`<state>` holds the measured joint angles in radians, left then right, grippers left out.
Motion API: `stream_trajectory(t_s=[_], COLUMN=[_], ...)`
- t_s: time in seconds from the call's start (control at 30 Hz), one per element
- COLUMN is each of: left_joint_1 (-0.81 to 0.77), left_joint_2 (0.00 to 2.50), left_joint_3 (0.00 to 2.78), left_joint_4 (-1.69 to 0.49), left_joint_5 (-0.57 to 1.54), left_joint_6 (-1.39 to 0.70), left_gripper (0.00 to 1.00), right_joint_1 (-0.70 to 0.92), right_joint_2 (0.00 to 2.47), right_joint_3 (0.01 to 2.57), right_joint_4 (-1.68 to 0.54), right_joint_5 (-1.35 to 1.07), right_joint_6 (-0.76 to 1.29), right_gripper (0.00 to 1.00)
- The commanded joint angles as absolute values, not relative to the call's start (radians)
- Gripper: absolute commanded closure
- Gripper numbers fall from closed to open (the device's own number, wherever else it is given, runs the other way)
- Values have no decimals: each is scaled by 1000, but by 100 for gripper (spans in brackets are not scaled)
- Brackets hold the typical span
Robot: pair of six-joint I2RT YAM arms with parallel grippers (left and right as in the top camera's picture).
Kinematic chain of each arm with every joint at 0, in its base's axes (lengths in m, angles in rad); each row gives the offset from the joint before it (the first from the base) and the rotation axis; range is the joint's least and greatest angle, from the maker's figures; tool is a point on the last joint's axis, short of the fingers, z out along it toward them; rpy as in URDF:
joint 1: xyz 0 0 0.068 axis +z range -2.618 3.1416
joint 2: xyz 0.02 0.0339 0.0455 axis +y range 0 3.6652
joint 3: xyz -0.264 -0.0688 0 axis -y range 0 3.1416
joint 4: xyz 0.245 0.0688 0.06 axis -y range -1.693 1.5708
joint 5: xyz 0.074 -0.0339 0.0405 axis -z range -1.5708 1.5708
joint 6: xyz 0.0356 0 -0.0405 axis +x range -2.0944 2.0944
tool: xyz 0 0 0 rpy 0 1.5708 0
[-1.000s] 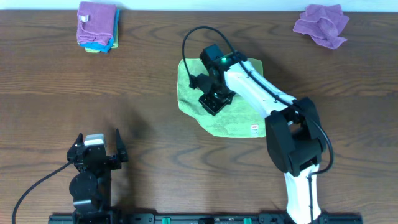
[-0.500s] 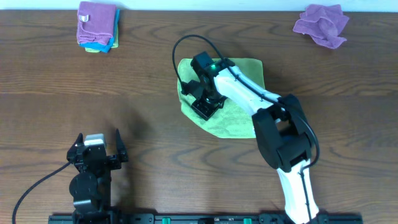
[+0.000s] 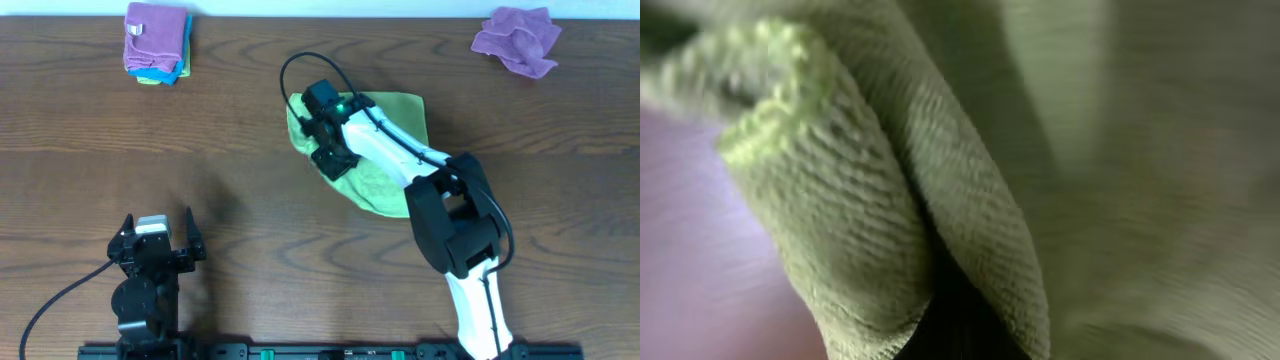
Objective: Fold the cloth
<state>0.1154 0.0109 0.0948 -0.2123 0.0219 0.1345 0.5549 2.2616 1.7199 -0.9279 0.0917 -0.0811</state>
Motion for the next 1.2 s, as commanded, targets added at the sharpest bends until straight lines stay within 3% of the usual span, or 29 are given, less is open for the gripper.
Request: stream_trajectory(t_s=[0.0, 0.53, 0.63, 0.67, 0.83, 1.17], left_joint_1=[119, 119, 119, 119, 119, 119], left_joint_2=[6, 6, 6, 6, 6, 6], left_joint_3=[65, 65, 65, 65, 65, 65], left_joint_4=[-221, -221, -221, -221, -221, -221], left_joint_5=[11, 11, 11, 11, 11, 11], left_joint_6=[134, 134, 134, 134, 134, 134], left_gripper=[5, 5, 5, 5, 5, 5], right_joint_1=[490, 306, 311, 315, 323, 369], right_joint_2=[2307, 2307, 2294, 2286, 2218, 2118], right_joint_3=[1702, 1702, 1702, 1702, 1702, 1702], right_joint_4=[-926, -955, -968, -973, -1001, -1091], right_joint_5=[265, 154, 152, 152, 153, 149], right_joint_6=[-30, 51, 50, 47, 47, 43], right_gripper=[99, 96, 90, 82, 62, 63])
